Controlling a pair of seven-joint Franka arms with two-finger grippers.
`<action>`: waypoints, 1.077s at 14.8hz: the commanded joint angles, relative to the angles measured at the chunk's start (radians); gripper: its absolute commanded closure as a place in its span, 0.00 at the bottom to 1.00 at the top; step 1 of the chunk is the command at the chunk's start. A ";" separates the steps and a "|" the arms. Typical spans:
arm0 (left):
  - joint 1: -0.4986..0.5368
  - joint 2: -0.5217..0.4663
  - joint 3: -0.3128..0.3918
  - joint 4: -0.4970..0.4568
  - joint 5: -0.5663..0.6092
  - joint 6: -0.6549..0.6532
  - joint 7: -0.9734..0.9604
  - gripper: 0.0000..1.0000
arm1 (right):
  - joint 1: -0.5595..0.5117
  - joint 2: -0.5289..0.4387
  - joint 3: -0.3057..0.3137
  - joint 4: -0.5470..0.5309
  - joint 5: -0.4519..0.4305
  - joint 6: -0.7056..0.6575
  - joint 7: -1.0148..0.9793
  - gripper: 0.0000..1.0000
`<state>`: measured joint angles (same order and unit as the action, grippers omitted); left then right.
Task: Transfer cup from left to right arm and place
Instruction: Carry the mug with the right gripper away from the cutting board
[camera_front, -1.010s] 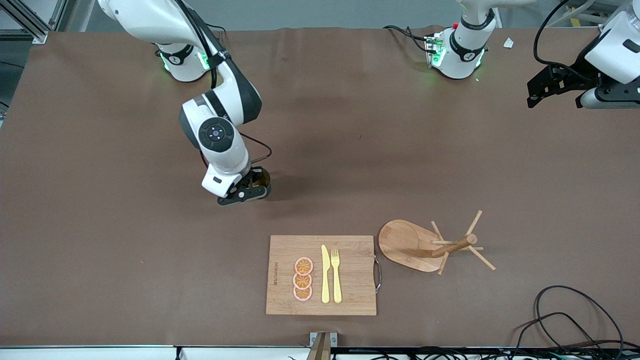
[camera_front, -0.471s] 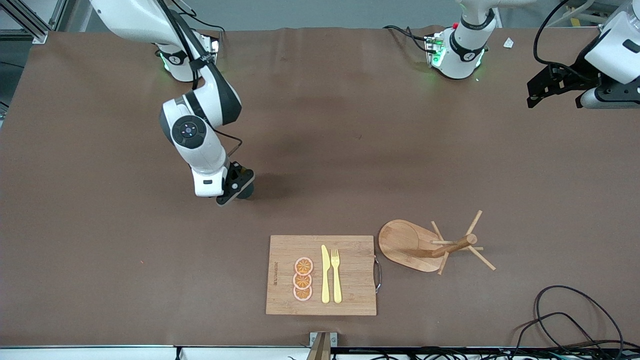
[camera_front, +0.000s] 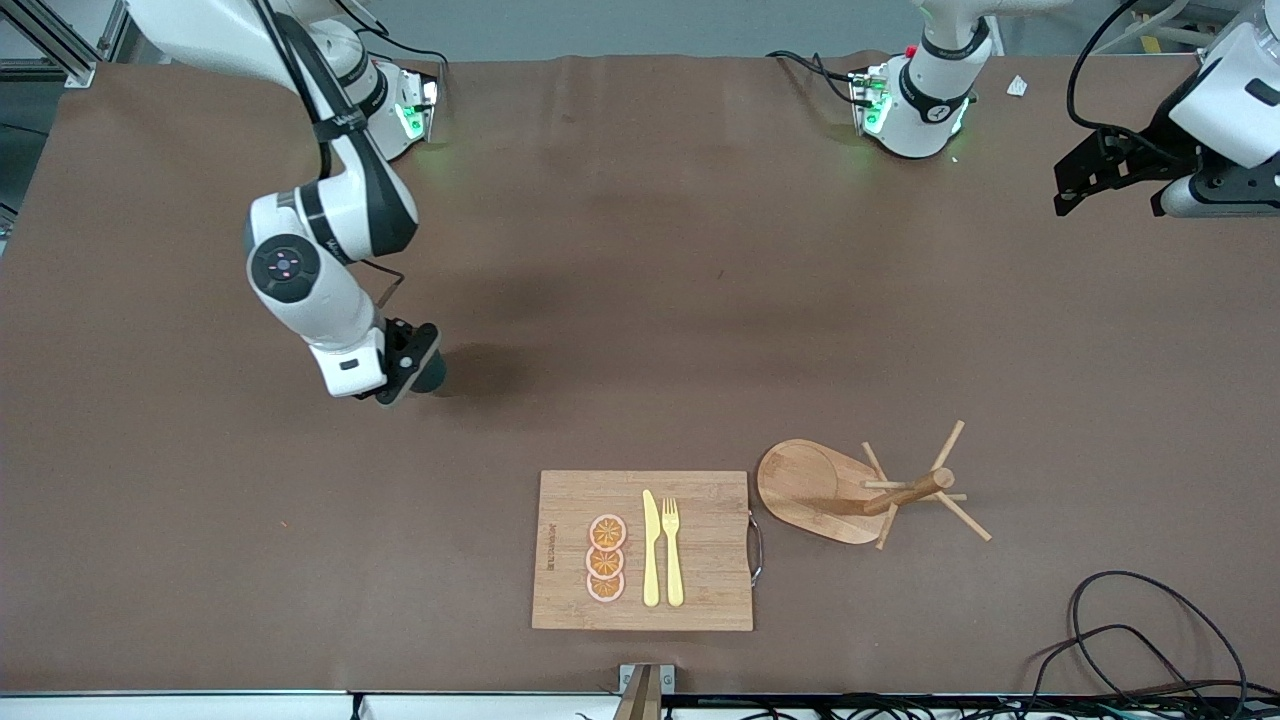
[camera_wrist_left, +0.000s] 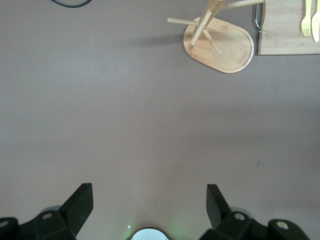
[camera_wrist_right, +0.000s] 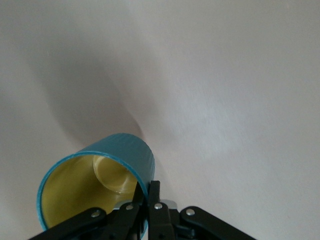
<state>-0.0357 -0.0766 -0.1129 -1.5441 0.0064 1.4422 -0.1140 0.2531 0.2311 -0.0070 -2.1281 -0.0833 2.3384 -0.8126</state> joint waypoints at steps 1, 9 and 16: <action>0.011 -0.006 -0.004 0.004 -0.013 0.000 0.023 0.00 | -0.098 -0.108 0.019 -0.131 -0.021 0.053 -0.121 1.00; 0.010 -0.005 -0.004 0.004 -0.006 0.003 0.023 0.00 | -0.274 -0.125 0.019 -0.282 -0.019 0.233 -0.440 1.00; 0.011 -0.003 -0.004 0.006 -0.006 0.003 0.023 0.00 | -0.340 -0.121 0.021 -0.306 -0.010 0.259 -0.456 1.00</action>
<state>-0.0357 -0.0767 -0.1130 -1.5441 0.0064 1.4423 -0.1140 -0.0283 0.1365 -0.0060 -2.3996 -0.0845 2.5788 -1.2556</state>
